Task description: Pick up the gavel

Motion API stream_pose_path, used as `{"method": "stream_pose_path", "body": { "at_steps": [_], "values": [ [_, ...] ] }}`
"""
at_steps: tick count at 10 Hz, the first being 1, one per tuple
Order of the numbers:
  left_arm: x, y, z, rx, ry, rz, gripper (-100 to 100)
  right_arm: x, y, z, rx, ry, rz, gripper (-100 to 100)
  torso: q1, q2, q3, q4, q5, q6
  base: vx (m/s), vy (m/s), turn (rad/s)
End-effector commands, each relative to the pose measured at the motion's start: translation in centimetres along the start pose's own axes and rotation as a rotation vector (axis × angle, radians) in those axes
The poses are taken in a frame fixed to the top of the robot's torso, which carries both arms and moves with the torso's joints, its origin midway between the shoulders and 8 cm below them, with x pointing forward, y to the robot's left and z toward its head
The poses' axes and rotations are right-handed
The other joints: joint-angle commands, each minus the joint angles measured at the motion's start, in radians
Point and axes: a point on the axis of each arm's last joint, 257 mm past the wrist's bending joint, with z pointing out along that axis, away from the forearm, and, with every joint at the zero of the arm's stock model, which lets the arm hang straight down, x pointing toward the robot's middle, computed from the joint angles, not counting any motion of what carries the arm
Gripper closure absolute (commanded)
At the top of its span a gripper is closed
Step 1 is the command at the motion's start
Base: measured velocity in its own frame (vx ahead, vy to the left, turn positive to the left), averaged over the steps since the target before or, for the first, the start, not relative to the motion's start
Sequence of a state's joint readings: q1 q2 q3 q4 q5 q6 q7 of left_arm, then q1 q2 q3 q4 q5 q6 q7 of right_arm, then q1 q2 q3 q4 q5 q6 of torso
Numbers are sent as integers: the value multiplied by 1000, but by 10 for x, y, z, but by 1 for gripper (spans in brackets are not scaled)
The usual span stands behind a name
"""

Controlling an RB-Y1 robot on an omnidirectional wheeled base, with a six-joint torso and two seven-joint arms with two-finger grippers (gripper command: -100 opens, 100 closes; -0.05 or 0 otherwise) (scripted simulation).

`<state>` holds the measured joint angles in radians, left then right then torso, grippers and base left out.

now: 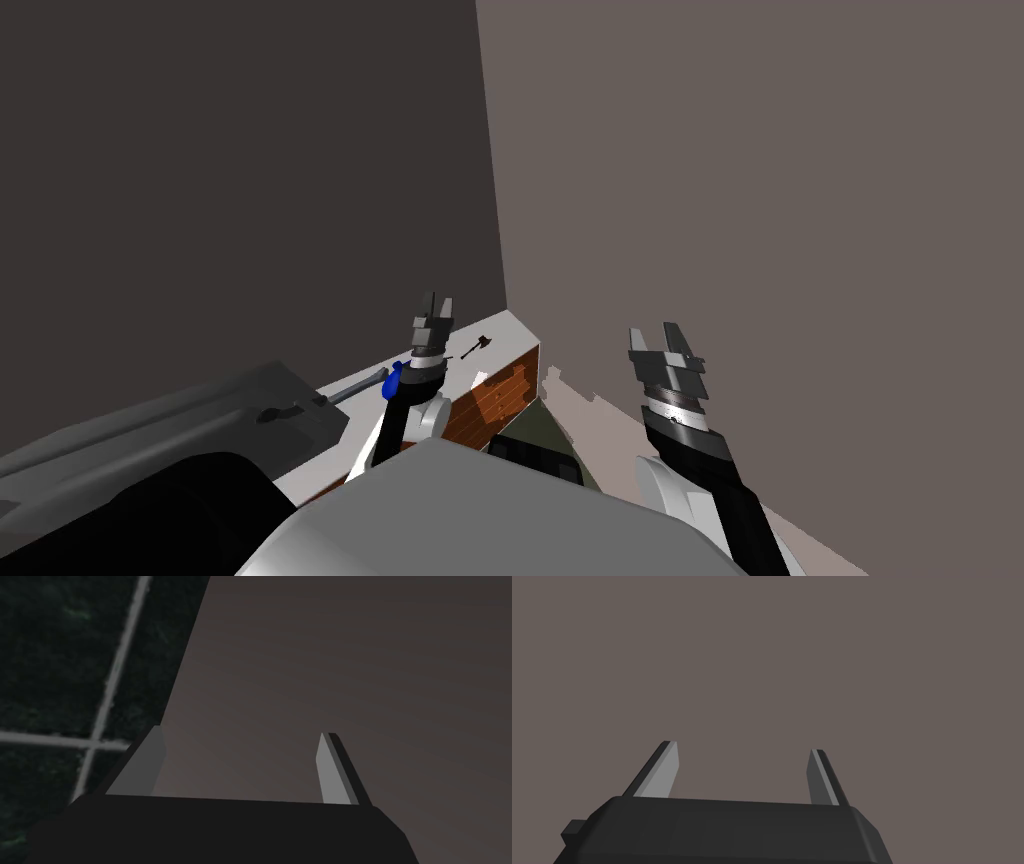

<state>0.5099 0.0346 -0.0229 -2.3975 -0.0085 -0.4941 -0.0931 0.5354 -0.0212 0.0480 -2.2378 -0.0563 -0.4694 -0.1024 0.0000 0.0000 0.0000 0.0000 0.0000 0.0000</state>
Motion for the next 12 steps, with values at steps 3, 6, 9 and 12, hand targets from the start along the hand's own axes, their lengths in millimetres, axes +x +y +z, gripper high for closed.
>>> {"method": "stream_pose_path", "body": {
  "at_steps": [3, 6, 9, 12],
  "values": [
    [12, 15, -4, -8, 72, 69, -100, 0, 0, 0, 0, 0, 0, 0, 1, 2, 1, 0, 0, 0, -35, 11, -118],
    [22, 38, -10, -27, 158, 160, -100, 0, 0, 0, 0, 0, 0, 0, 3, 2, 1, 0, 1, 0, -32, 34, -130],
    [29, 61, -16, -46, 232, 242, -100, 0, 0, 0, 0, 0, 0, 0, 3, 1, 1, 0, 1, 0, -25, 42, -124],
    [31, 88, -25, -71, 310, 328, -100, 0, 0, 0, 0, 0, 0, 0, 4, 1, 1, 0, 1, 0, -24, 53, -139]
  ]
}}
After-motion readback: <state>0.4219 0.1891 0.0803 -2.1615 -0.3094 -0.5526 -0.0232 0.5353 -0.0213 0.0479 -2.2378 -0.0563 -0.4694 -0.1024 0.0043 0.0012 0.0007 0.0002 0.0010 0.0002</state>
